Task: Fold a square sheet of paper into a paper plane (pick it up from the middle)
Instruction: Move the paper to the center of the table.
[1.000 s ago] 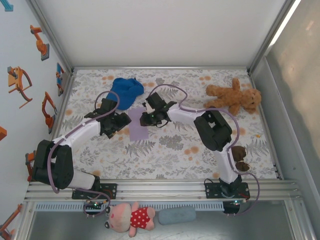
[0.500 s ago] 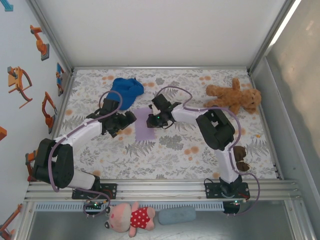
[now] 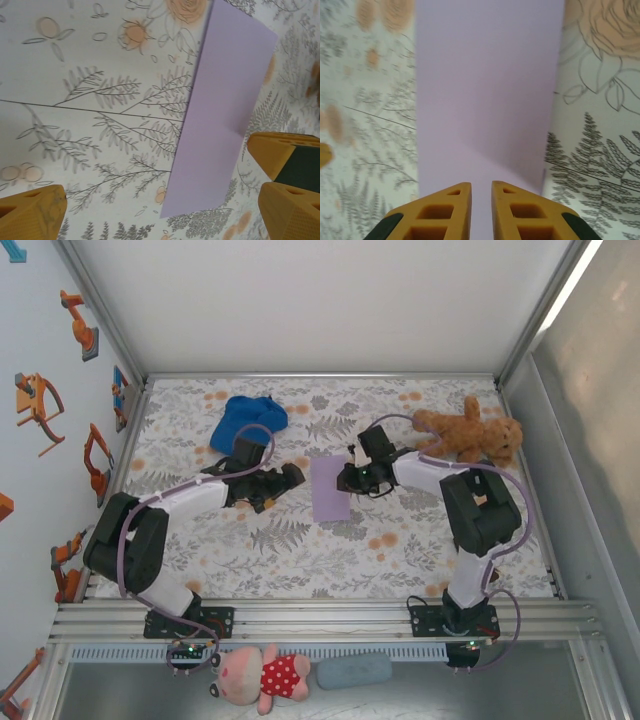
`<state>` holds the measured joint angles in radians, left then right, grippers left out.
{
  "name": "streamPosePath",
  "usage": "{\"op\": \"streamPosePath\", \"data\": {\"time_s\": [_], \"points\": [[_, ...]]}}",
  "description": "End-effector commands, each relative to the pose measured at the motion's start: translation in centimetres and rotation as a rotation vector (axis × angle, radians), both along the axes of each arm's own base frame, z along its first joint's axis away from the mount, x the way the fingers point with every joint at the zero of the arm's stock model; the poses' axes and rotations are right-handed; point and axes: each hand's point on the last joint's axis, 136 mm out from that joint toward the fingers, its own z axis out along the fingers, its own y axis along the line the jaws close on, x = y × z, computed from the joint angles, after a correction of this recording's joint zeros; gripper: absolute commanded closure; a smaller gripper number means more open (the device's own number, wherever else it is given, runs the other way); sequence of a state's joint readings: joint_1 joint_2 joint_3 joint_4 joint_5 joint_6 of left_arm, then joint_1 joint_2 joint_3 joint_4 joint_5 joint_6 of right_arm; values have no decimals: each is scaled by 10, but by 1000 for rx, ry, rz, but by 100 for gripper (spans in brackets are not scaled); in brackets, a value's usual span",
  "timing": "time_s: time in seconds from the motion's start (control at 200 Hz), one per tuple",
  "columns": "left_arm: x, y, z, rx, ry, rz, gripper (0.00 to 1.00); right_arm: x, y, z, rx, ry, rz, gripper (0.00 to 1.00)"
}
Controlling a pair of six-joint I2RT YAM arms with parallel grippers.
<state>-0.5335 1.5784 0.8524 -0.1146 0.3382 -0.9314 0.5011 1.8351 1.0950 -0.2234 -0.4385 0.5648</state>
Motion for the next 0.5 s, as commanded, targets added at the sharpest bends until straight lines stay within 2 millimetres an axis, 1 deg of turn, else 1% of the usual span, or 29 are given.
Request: {"op": "streamPosePath", "data": {"time_s": [0.0,0.115,0.225,0.29,0.496], "points": [[0,-20,2,-85,15,-14,9,10,6,15,60,-26,-41,82],[-4,-29,-7,-80,48,-28,19,13,3,-1,33,6,-67,81],[-9,-41,-14,-71,77,-56,28,15,1,-9,15,18,-80,78],[-11,-46,-17,-70,88,-70,30,16,-1,-12,5,19,-87,77],[-13,-54,-23,-67,111,-85,43,12,-7,-31,-24,63,-93,77]]}}
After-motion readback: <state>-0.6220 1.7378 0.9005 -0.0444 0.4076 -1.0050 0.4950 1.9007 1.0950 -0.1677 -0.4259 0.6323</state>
